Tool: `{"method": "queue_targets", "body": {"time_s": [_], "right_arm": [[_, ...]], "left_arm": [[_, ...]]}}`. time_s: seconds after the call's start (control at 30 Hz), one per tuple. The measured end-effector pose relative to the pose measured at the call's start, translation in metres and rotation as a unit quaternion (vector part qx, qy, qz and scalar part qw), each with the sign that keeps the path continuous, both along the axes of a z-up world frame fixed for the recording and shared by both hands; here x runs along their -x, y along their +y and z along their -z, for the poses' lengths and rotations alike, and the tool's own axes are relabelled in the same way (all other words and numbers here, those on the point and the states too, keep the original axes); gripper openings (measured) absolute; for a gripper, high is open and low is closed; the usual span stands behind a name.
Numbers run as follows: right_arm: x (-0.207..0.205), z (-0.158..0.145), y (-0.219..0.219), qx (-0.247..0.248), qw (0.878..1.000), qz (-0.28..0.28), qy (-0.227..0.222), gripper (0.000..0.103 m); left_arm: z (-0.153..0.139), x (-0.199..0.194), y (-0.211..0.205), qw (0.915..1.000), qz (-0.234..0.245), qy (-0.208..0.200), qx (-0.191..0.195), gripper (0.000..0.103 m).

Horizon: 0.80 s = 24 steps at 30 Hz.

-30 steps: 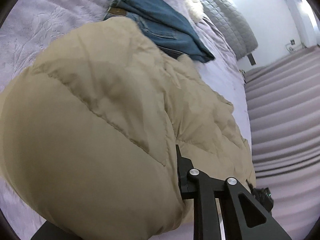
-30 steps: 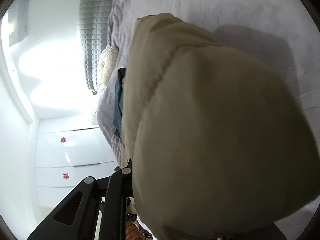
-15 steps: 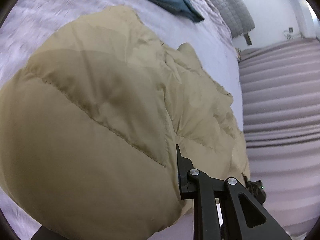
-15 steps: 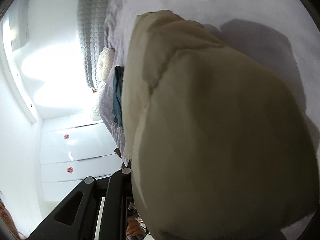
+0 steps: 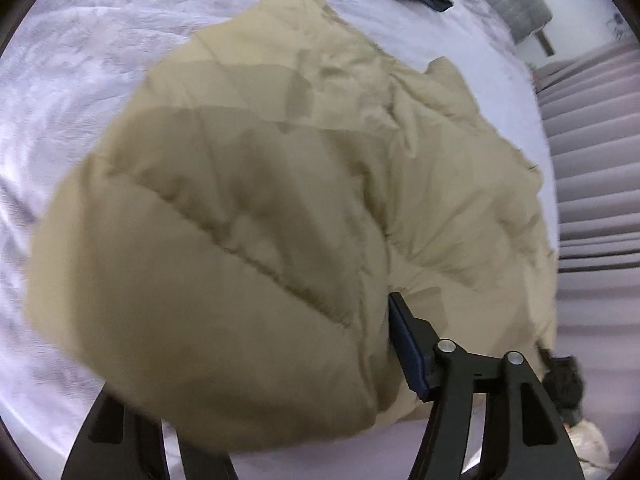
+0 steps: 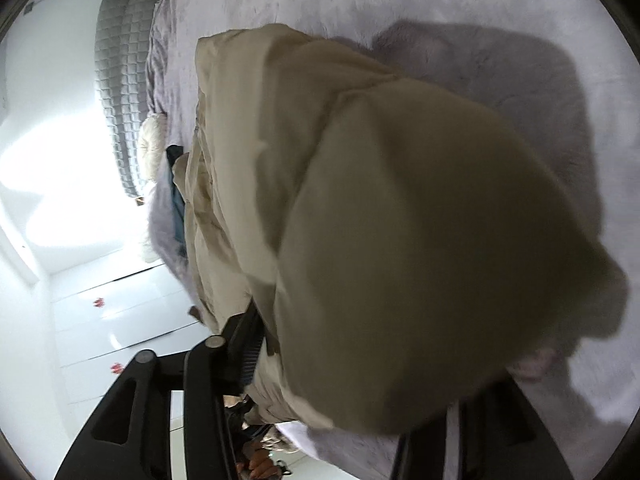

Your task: Fold large clothes

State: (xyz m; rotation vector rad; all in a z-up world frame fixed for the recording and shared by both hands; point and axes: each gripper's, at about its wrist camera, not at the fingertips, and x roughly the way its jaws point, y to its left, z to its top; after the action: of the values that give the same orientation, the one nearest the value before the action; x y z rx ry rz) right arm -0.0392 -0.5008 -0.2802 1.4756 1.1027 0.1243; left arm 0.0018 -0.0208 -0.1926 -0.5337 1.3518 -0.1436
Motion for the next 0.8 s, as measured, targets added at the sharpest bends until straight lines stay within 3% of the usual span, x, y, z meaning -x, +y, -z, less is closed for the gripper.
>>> {"method": "queue_targets", "body": {"time_s": [0.17,0.3,0.4,0.57,0.63,0.8], "right_arm": [[0.0,-0.019,0.014,0.056,0.998,-0.005,0.032,0.056],[0.012,-0.049,0.028,0.142,0.988,-0.027,0.047,0.058],[0.023,-0.073,0.04,0.2,0.978,-0.04,0.048,0.058],[0.018,-0.1,0.069,0.236,0.971,-0.037,0.03,0.058],[0.011,-0.1,0.073,0.246,0.968,-0.041,0.026,0.058],[0.017,-0.139,0.079,0.257,0.962,-0.085,0.027,0.058]], "left_arm": [[-0.014,0.024,0.018,0.9991,0.028,0.005,-0.031,0.065],[-0.031,0.041,0.029,0.9948,0.06,0.006,-0.081,0.065],[-0.047,0.054,0.04,0.9929,0.072,-0.016,-0.094,0.065],[-0.069,0.065,0.061,0.9853,0.065,-0.07,-0.142,0.065],[-0.069,0.06,0.071,0.9843,0.056,-0.079,-0.147,0.065],[-0.034,0.042,0.077,0.9798,0.071,-0.04,-0.183,0.065]]}}
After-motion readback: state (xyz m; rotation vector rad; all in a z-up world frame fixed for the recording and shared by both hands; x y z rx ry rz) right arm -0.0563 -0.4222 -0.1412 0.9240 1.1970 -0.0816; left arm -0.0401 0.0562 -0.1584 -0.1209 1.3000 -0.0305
